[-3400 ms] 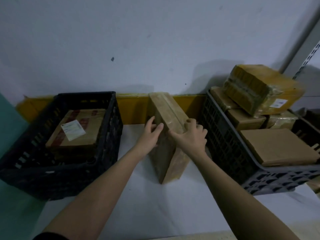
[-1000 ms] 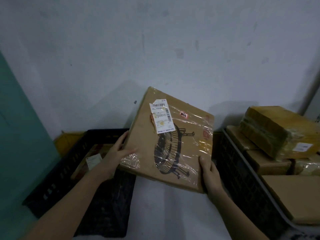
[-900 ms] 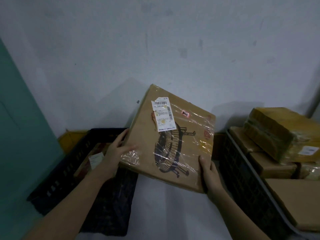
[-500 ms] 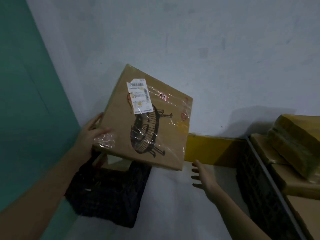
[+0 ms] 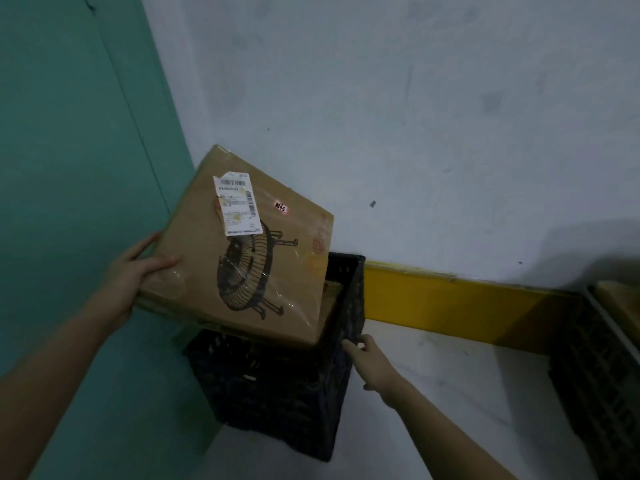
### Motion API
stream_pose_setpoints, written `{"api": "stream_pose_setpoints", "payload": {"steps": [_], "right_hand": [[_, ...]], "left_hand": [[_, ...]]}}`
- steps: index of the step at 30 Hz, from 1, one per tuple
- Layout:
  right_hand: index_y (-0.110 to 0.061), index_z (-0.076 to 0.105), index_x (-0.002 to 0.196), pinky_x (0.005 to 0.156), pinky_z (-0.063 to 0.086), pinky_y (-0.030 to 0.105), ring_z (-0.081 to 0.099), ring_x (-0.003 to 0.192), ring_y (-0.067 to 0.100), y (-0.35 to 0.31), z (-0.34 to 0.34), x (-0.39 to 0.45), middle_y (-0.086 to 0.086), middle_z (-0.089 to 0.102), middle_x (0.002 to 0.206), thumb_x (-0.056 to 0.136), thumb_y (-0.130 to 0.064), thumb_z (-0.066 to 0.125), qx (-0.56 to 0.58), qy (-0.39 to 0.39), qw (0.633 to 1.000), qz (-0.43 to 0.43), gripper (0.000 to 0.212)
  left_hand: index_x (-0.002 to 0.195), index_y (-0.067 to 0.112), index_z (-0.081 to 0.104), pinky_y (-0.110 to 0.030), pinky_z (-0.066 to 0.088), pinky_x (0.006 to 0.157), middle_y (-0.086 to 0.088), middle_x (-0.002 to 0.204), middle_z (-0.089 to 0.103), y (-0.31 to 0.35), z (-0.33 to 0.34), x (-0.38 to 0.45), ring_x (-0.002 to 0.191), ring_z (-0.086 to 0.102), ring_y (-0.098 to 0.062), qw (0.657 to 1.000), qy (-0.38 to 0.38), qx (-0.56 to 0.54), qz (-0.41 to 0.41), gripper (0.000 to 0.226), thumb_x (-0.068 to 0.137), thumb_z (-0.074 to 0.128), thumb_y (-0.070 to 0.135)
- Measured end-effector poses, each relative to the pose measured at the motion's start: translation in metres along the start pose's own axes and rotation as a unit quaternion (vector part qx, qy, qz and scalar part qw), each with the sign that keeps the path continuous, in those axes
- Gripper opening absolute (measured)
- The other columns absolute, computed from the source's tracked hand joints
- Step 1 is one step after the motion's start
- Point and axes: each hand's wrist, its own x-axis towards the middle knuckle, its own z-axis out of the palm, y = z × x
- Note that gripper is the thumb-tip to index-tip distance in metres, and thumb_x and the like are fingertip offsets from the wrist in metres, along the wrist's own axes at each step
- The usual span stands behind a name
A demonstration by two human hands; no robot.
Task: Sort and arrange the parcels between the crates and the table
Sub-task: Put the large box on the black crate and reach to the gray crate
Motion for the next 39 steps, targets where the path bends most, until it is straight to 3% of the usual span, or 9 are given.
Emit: {"api": "stream_pose_setpoints", "payload": {"steps": [5, 9, 14, 20, 24, 28, 30, 33, 39], "right_hand": [[-0.024, -0.002, 0.159, 0.114, 0.037, 0.047, 0.037, 0.140, 0.034, 0.006, 0.065, 0.030, 0.008, 0.025, 0.161, 0.097, -0.061, 0.045, 0.077, 0.047, 0.996, 0.022, 0.086], [-0.016, 0.017, 0.158, 0.116, 0.034, 0.045, 0.039, 0.140, 0.032, 0.015, 0.087, 0.035, 0.010, 0.036, 0.157, 0.103, -0.054, 0.029, 0.104, 0.111, 0.988, 0.018, 0.068], [-0.013, 0.026, 0.156, 0.115, 0.035, 0.043, 0.042, 0.139, 0.030, 0.011, 0.089, 0.028, 0.009, 0.039, 0.155, 0.101, -0.058, 0.025, 0.083, 0.126, 0.988, 0.024, 0.071], [-0.016, 0.039, 0.148, 0.101, 0.042, 0.036, 0.052, 0.120, 0.026, 0.007, 0.095, 0.024, 0.010, 0.050, 0.143, 0.108, -0.045, 0.024, 0.094, 0.177, 0.979, 0.025, 0.051], [-0.015, 0.043, 0.138, 0.087, 0.042, 0.034, 0.053, 0.100, 0.019, 0.006, 0.096, 0.032, 0.003, 0.054, 0.115, 0.109, -0.040, 0.024, 0.111, 0.188, 0.975, 0.046, 0.043], [-0.011, 0.042, 0.137, 0.087, 0.046, 0.039, 0.056, 0.098, 0.021, 0.001, 0.098, 0.040, 0.005, 0.054, 0.111, 0.109, -0.037, 0.023, 0.138, 0.199, 0.967, 0.081, 0.042], [-0.013, 0.043, 0.136, 0.085, 0.045, 0.038, 0.054, 0.095, 0.019, 0.001, 0.100, 0.039, 0.004, 0.053, 0.111, 0.109, -0.038, 0.023, 0.131, 0.203, 0.967, 0.084, 0.042], [-0.014, 0.044, 0.135, 0.084, 0.040, 0.035, 0.052, 0.096, 0.019, 0.003, 0.099, 0.033, 0.004, 0.052, 0.113, 0.109, -0.041, 0.021, 0.116, 0.200, 0.971, 0.066, 0.044], [-0.014, 0.045, 0.135, 0.086, 0.038, 0.034, 0.051, 0.101, 0.023, 0.009, 0.098, 0.034, 0.005, 0.052, 0.115, 0.109, -0.041, 0.021, 0.099, 0.197, 0.974, 0.046, 0.046]], "left_hand": [[0.142, 0.024, 0.053, -0.027, 0.054, 0.070, -0.009, 0.115, 0.070, -0.025, -0.027, 0.032, 0.082, 0.070, -0.015, 0.999, -0.017, 0.023, -0.041, 0.067, 0.079, 0.074, 0.009], [0.142, 0.022, 0.051, -0.031, 0.054, 0.077, -0.010, 0.118, 0.068, -0.045, -0.024, 0.055, 0.087, 0.069, -0.019, 0.994, -0.060, 0.040, -0.080, 0.067, 0.080, 0.073, 0.011], [0.146, 0.021, 0.046, -0.041, 0.054, 0.083, -0.013, 0.121, 0.069, -0.072, -0.005, 0.083, 0.097, 0.070, -0.031, 0.972, -0.160, 0.077, -0.152, 0.079, 0.072, 0.076, 0.024], [0.124, 0.011, 0.061, -0.040, 0.052, 0.073, -0.015, 0.088, 0.075, -0.102, 0.012, 0.089, 0.079, 0.066, -0.033, 0.942, -0.199, 0.111, -0.247, 0.034, 0.094, 0.058, 0.026], [0.154, 0.029, 0.030, -0.038, 0.047, 0.093, -0.001, 0.141, 0.052, -0.108, 0.026, 0.096, 0.096, 0.061, -0.022, 0.950, -0.204, 0.214, -0.098, 0.059, 0.100, 0.047, 0.017], [0.157, 0.034, 0.019, -0.043, 0.044, 0.102, -0.006, 0.155, 0.038, -0.111, 0.025, 0.093, 0.126, 0.050, -0.033, 0.933, -0.200, 0.299, -0.018, 0.078, 0.093, 0.064, 0.038], [0.157, 0.036, 0.018, -0.046, 0.046, 0.101, -0.006, 0.154, 0.039, -0.109, 0.022, 0.094, 0.122, 0.053, -0.031, 0.931, -0.218, 0.291, -0.031, 0.085, 0.089, 0.069, 0.041], [0.156, 0.032, 0.020, -0.031, 0.049, 0.084, -0.005, 0.147, 0.046, -0.104, 0.022, 0.095, 0.098, 0.058, -0.016, 0.935, -0.244, 0.254, -0.037, 0.078, 0.093, 0.066, 0.026], [0.158, 0.031, 0.013, -0.026, 0.045, 0.081, -0.008, 0.156, 0.036, -0.099, 0.021, 0.107, 0.102, 0.054, -0.017, 0.917, -0.267, 0.292, -0.057, 0.085, 0.093, 0.066, 0.031]]}}
